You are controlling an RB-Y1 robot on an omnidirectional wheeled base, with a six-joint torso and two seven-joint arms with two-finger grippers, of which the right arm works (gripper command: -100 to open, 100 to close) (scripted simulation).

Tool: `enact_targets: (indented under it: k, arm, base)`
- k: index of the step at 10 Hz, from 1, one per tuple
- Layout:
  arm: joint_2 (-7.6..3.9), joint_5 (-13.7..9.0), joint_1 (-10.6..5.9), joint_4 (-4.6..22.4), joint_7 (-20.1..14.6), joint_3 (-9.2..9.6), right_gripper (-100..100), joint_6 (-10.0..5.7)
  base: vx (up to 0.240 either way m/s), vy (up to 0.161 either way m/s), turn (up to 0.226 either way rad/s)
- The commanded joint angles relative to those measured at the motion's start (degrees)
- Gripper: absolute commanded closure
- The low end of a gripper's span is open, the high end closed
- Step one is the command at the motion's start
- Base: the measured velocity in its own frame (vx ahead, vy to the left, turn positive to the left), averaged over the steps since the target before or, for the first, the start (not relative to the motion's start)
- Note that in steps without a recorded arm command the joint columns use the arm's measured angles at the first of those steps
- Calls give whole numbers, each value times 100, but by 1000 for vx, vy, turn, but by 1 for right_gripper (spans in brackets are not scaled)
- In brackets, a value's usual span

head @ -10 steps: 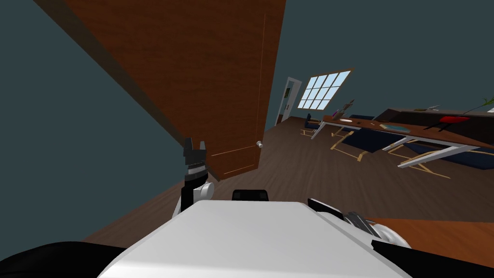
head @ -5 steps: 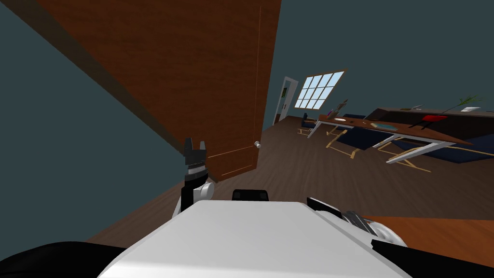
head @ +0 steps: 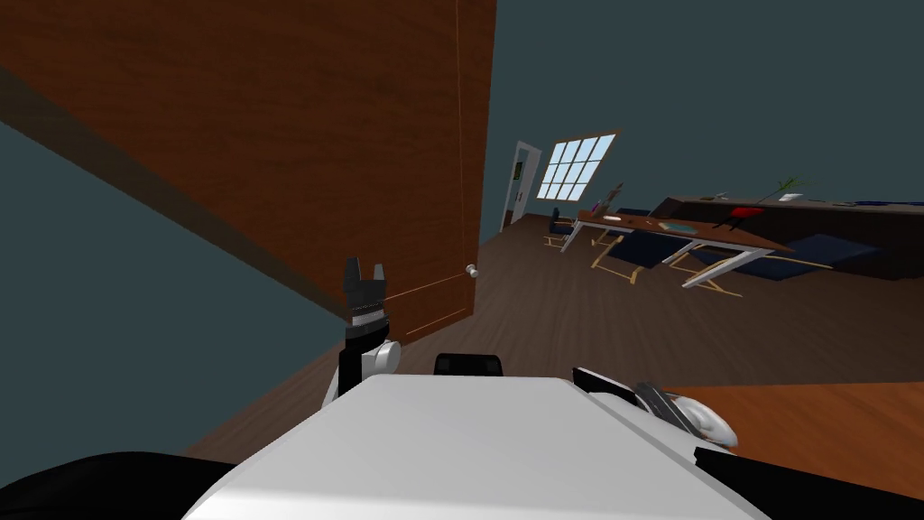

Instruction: Push the door open

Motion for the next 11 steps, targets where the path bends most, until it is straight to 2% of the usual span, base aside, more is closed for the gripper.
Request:
enact_targets:
  k: [1,10,11]
  arm:
    - [1,69,73,-31,-23,-24,100,-7]
    - [40,808,-17,106,-256,212,100,-102]
    - [40,808,-17,106,-256,212,100,-102]
  base:
    - [27,-28,-195]
    - [40,-41,-192]
    - [35,-33,-63]
